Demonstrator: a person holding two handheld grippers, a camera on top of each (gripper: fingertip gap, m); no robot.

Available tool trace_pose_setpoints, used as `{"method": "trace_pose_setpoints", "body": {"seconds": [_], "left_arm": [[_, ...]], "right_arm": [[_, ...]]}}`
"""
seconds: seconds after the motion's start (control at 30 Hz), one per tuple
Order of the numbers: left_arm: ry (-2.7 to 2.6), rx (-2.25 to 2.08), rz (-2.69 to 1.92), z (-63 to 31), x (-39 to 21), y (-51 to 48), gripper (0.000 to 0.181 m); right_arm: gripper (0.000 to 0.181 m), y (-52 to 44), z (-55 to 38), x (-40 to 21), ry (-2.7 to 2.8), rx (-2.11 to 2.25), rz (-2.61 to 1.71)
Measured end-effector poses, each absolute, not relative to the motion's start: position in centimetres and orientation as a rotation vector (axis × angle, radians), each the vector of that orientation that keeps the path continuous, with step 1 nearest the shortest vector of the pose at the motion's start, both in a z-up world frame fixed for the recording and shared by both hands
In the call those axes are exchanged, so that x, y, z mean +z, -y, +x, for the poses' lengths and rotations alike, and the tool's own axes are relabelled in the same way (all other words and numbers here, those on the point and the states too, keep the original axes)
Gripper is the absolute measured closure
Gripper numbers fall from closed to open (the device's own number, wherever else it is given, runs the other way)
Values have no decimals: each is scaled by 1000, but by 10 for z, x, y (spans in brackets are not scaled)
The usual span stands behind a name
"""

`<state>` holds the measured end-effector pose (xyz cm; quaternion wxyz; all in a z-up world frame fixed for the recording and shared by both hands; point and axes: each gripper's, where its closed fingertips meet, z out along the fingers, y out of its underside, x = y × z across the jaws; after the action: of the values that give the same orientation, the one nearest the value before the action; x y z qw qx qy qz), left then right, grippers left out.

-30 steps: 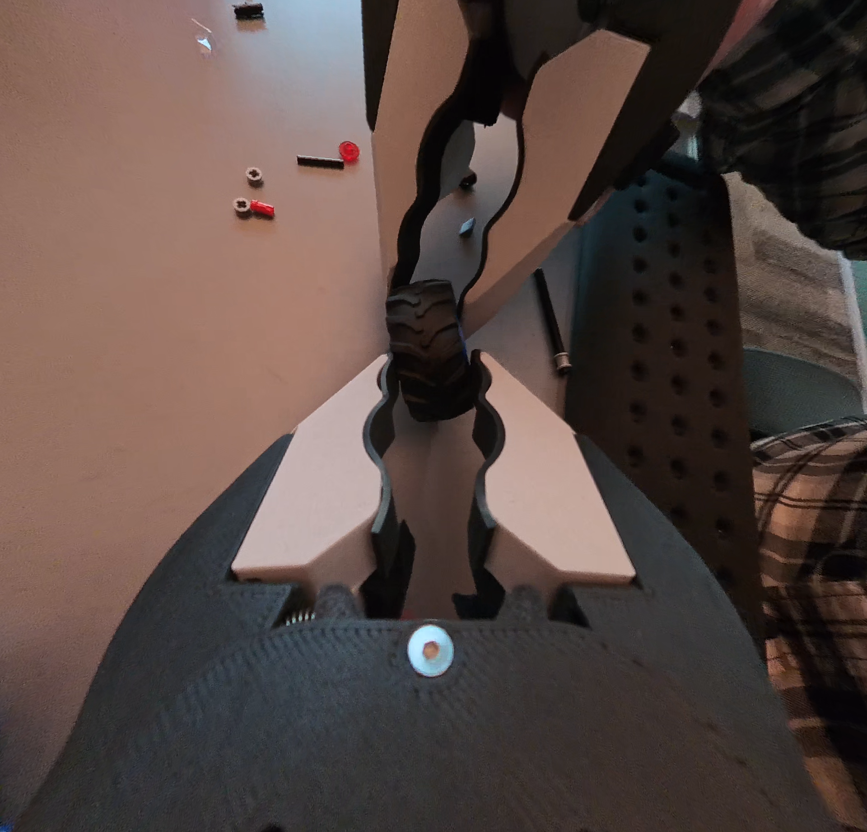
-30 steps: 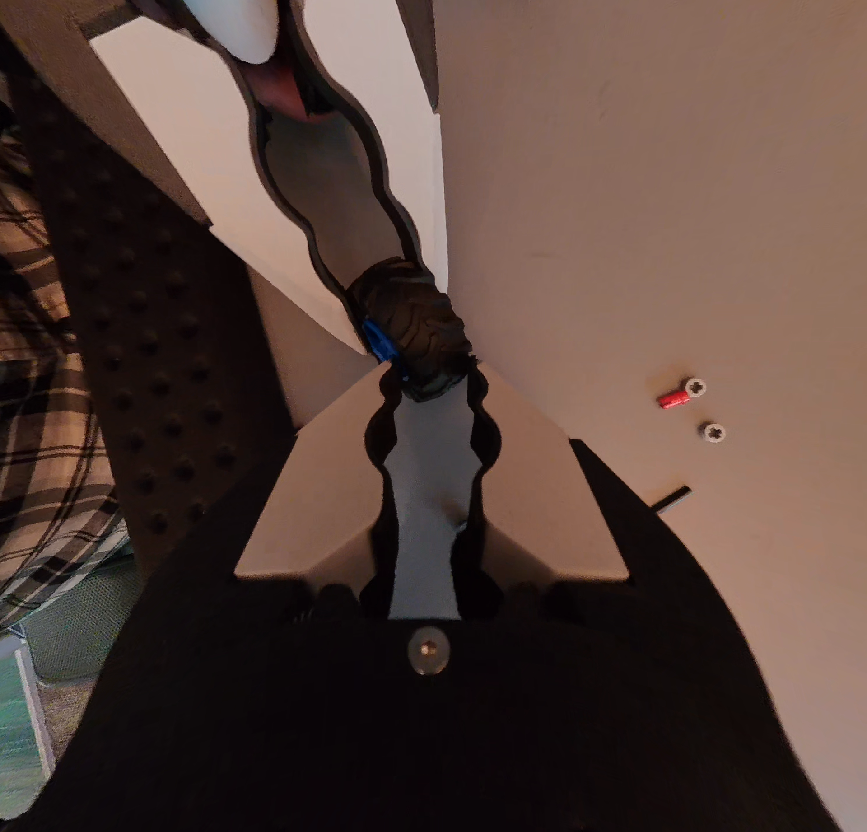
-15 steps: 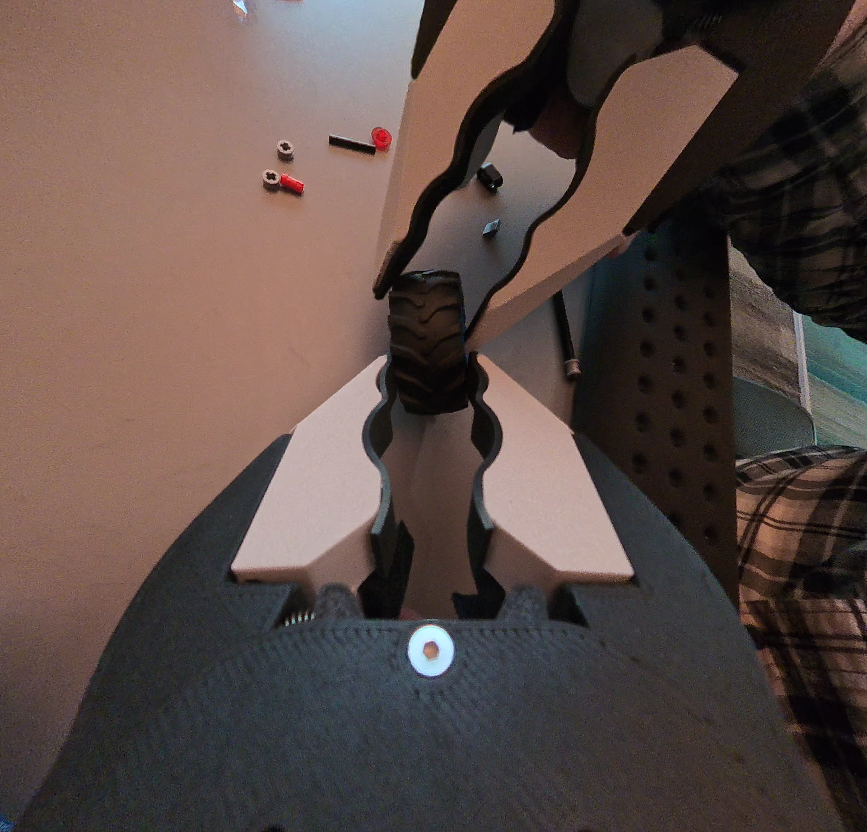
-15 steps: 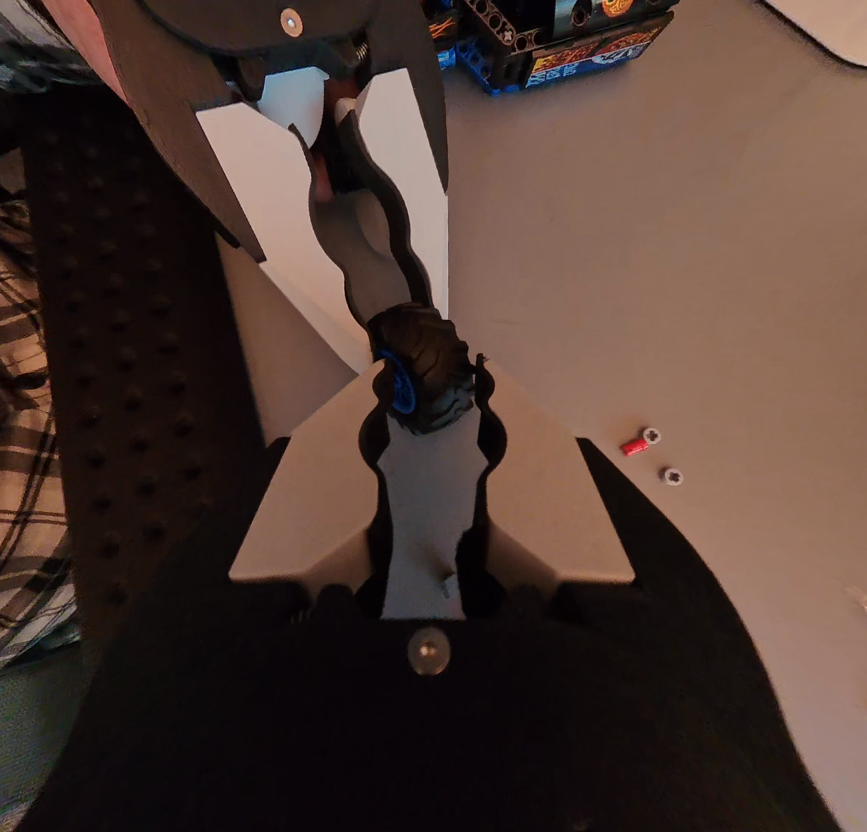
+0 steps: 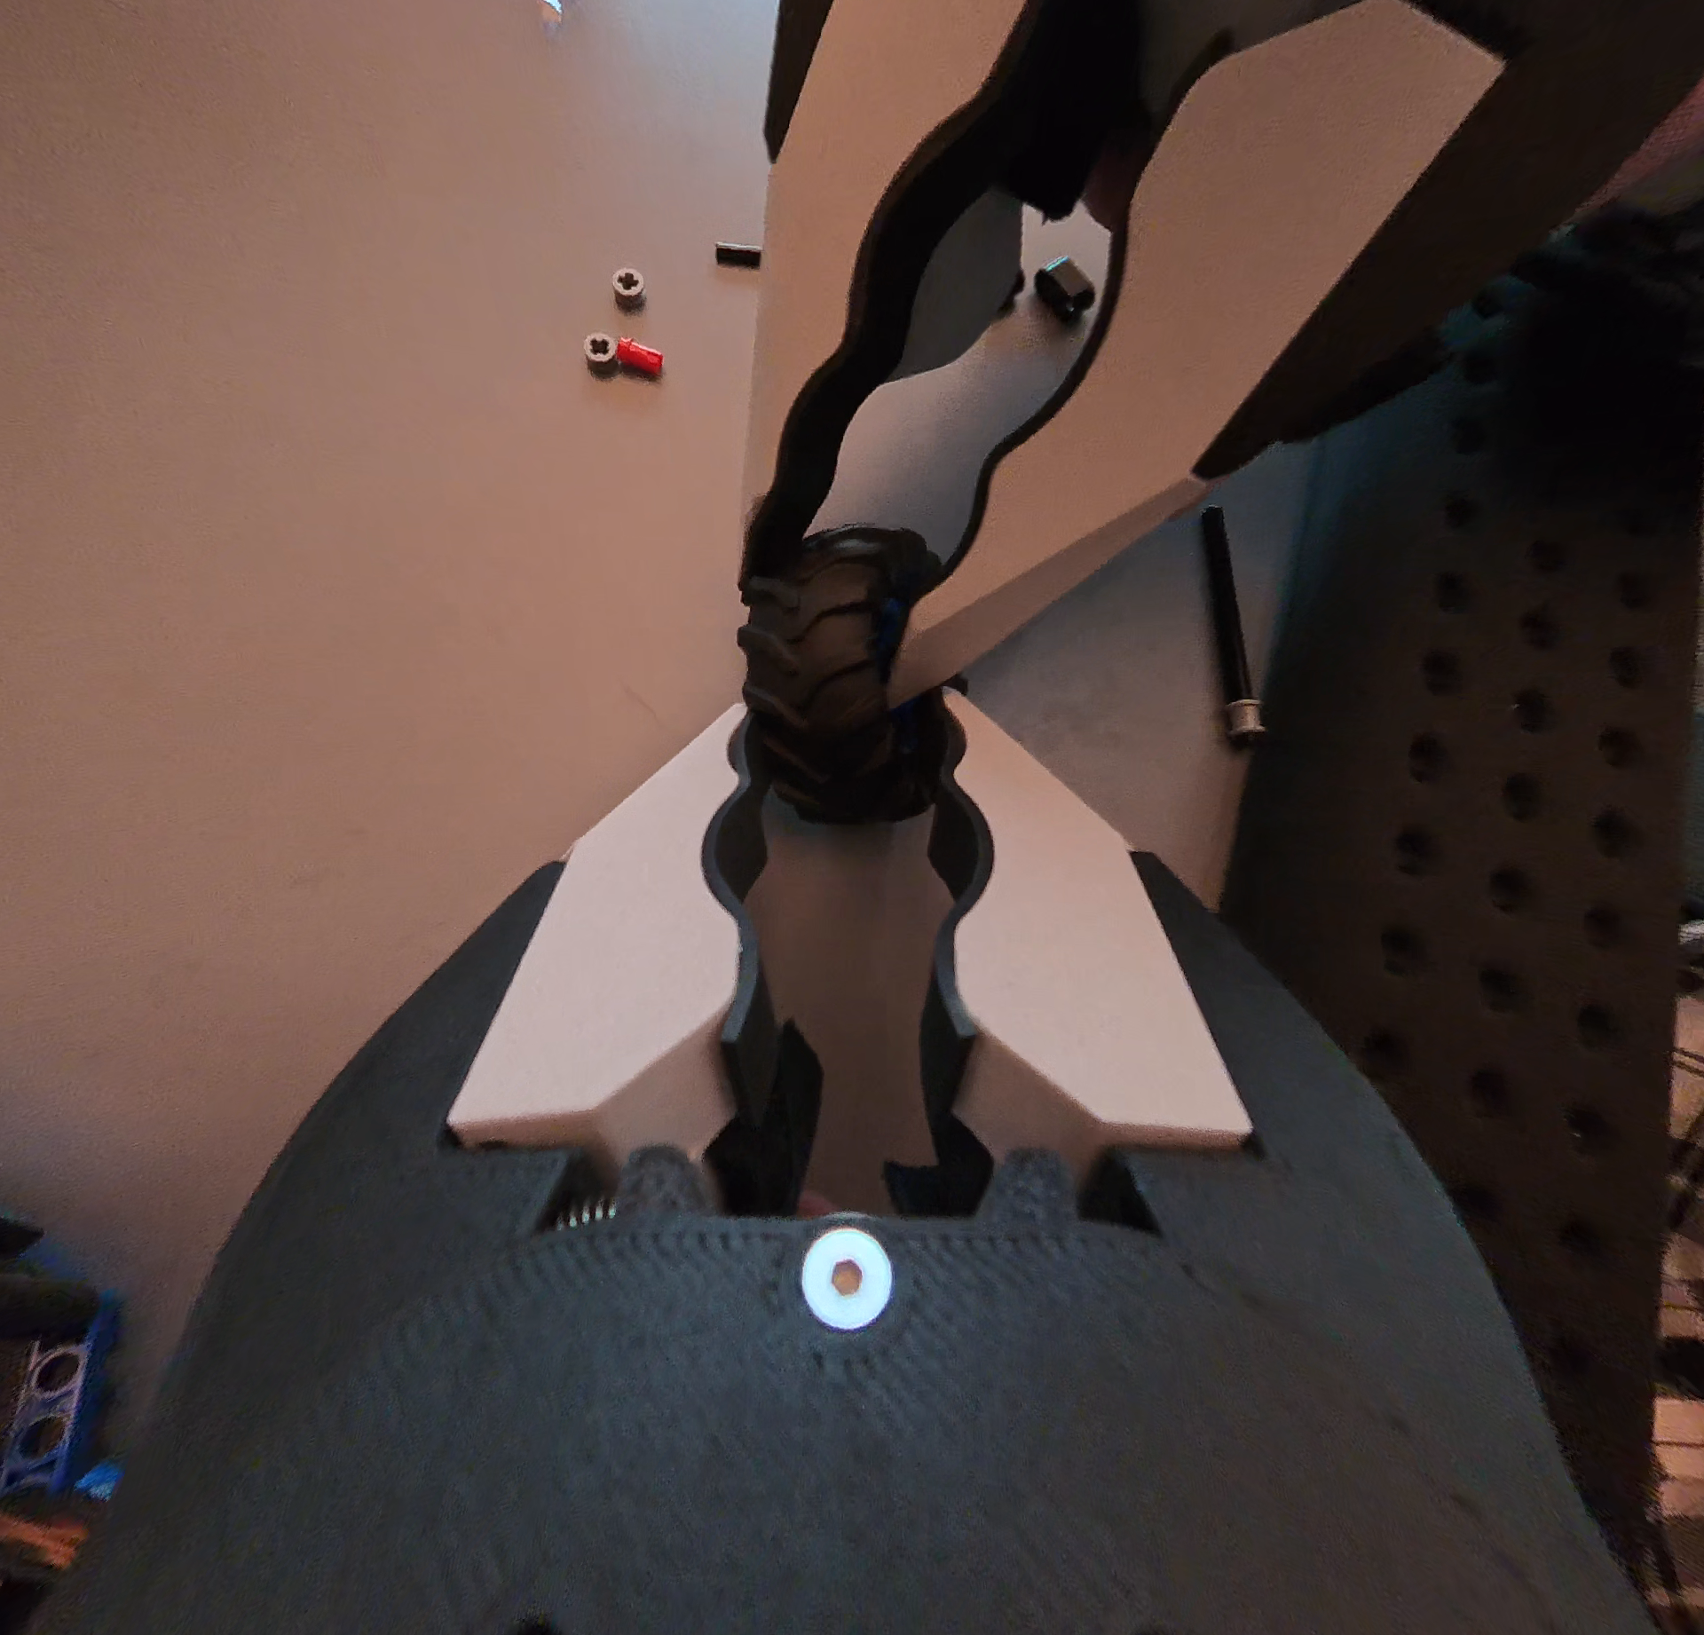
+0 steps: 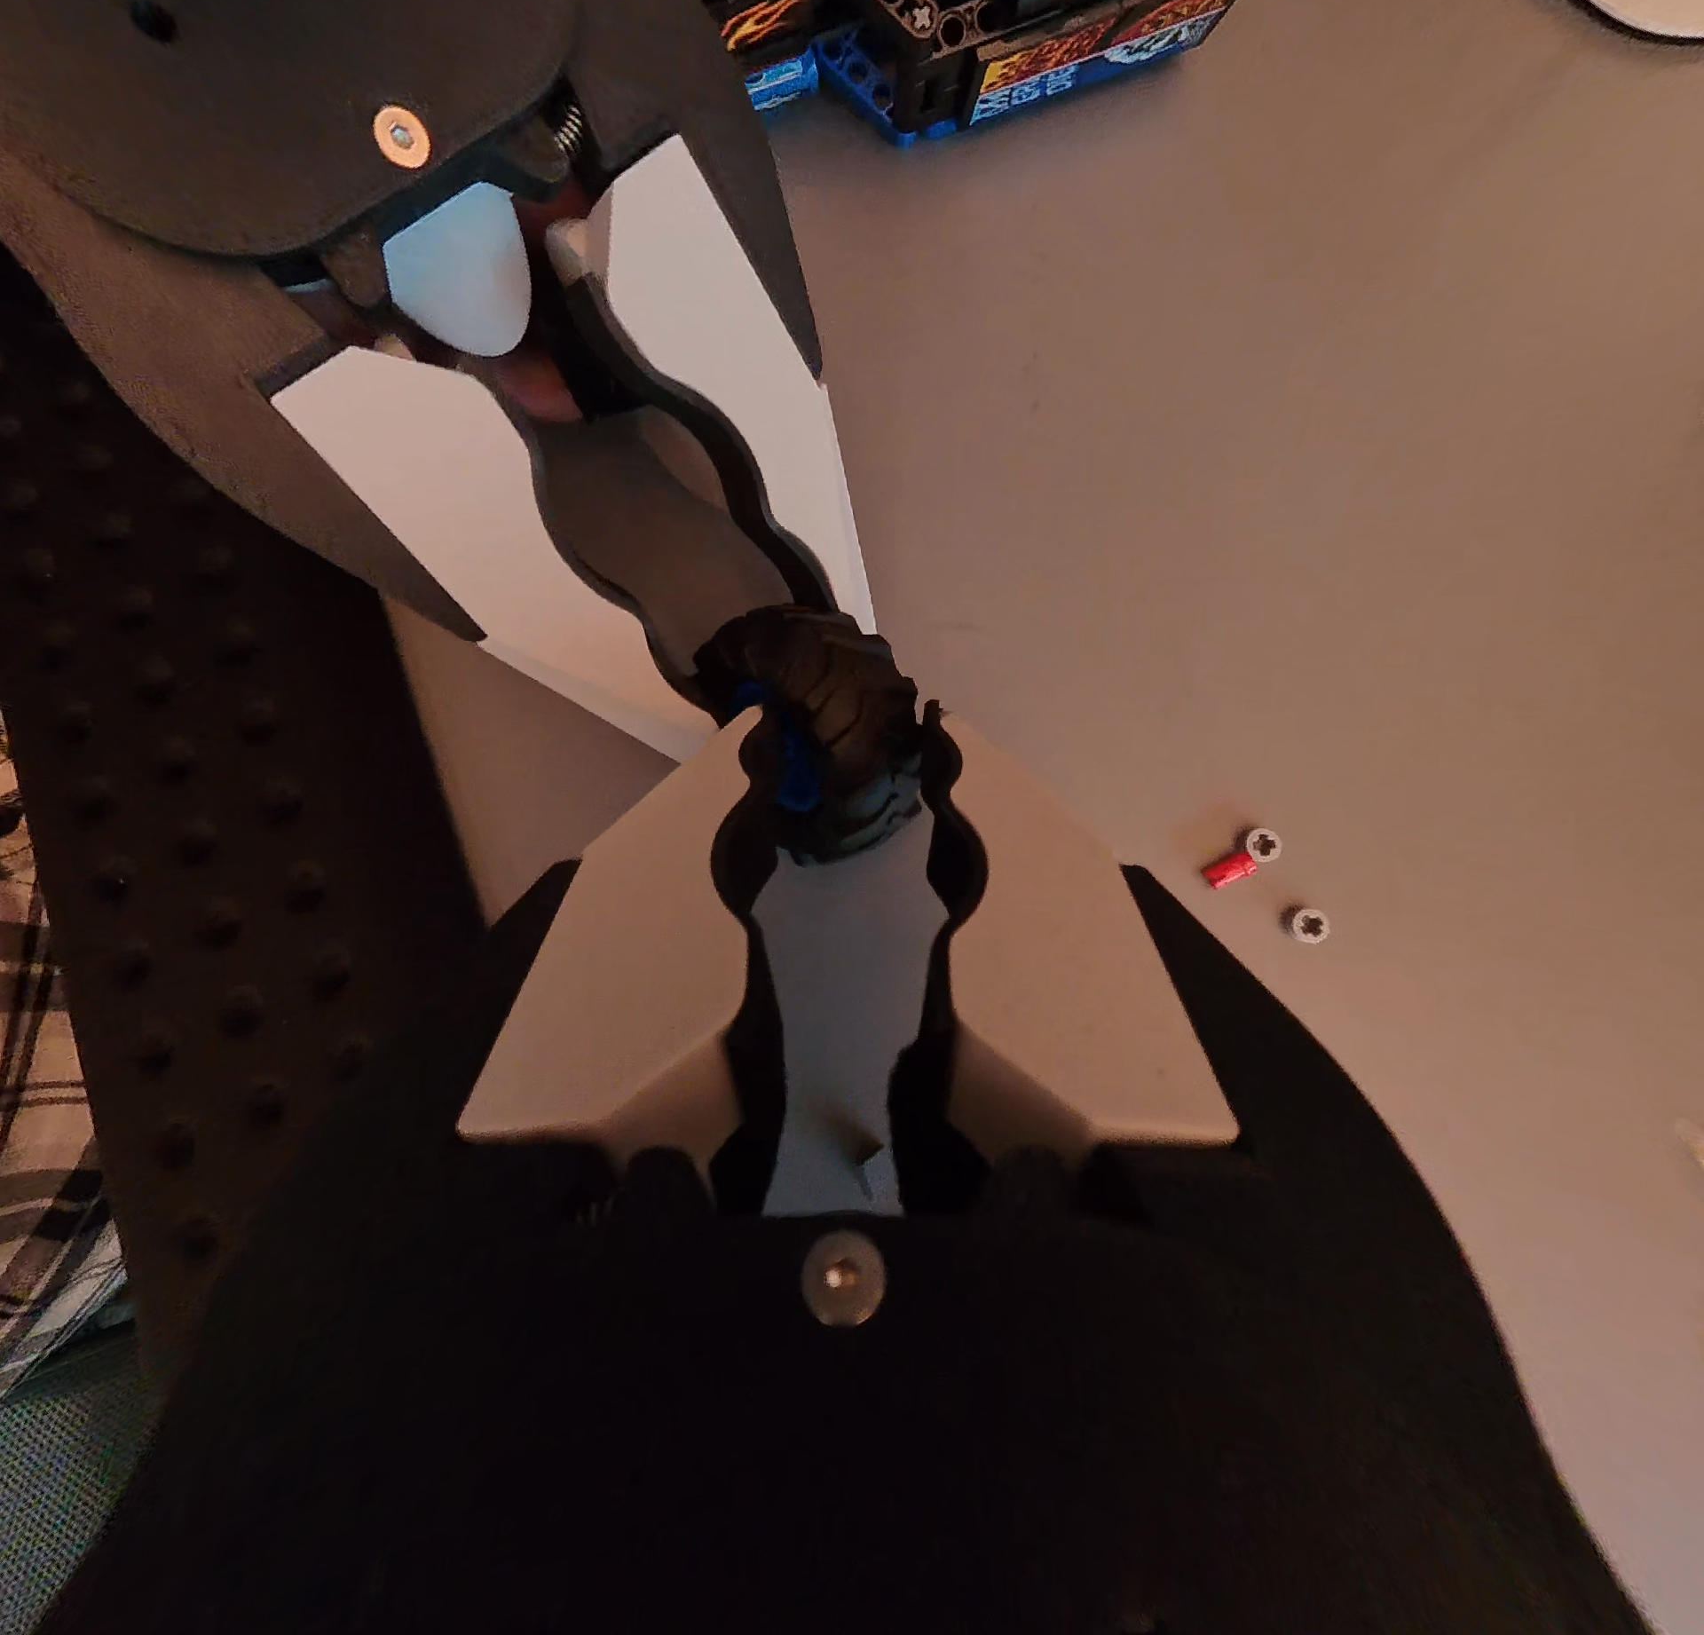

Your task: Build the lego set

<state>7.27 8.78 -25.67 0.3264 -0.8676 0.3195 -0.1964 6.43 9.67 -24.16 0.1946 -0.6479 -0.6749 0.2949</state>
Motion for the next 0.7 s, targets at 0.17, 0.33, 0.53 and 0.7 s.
{"method": "trace_pose_setpoints", "body": {"seconds": [0.17, 0.33, 0.53, 0.7], "left_arm": [[-884, -412, -2255, 70, -257, -89, 147], [-784, -577, -2247, 76, -251, -91, 149], [-754, -629, -2252, 76, -250, -97, 149], [-796, -556, -2258, 74, -254, -100, 148]], "right_arm": [[154, -95, 62, -243, 1870, 885, -1808], [151, -99, 66, -234, 1771, 995, -1752], [152, -105, 69, -234, 1726, 1043, -1790], [155, -107, 67, -238, 1694, 1085, -1857]]}}
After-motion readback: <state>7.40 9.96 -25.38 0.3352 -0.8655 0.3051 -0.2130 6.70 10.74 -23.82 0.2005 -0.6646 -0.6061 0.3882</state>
